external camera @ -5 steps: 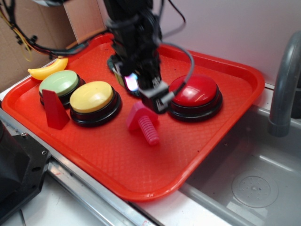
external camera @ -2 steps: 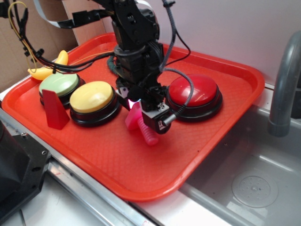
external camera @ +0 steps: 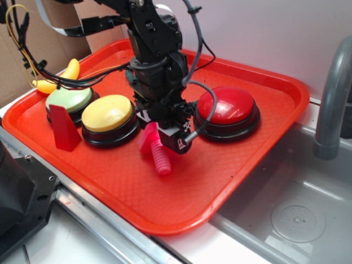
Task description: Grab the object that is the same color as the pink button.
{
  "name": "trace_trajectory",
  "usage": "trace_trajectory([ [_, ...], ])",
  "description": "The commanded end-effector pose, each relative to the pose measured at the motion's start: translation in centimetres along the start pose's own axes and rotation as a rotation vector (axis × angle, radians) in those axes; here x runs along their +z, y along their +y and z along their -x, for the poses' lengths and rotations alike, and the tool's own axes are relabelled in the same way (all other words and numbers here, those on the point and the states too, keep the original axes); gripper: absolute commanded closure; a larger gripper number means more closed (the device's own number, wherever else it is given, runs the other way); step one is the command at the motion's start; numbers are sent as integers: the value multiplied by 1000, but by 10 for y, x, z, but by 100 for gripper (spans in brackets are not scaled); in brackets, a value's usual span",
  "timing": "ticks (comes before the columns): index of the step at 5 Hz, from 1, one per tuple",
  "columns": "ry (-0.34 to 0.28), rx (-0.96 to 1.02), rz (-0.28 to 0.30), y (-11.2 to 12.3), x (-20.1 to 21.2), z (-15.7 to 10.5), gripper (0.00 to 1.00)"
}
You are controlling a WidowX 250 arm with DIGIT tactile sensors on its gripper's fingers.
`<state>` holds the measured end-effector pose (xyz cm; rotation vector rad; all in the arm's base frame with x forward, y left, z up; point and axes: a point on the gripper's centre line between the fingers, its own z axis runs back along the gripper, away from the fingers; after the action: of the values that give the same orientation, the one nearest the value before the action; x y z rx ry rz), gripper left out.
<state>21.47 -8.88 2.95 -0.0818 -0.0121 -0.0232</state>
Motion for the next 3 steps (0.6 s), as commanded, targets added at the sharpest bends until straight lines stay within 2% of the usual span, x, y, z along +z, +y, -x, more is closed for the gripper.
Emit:
trace_trajectory([
  [1, -65, 34, 5, 2, 29, -4, 100],
  [3, -153, 97, -1, 26, 90, -6, 100],
])
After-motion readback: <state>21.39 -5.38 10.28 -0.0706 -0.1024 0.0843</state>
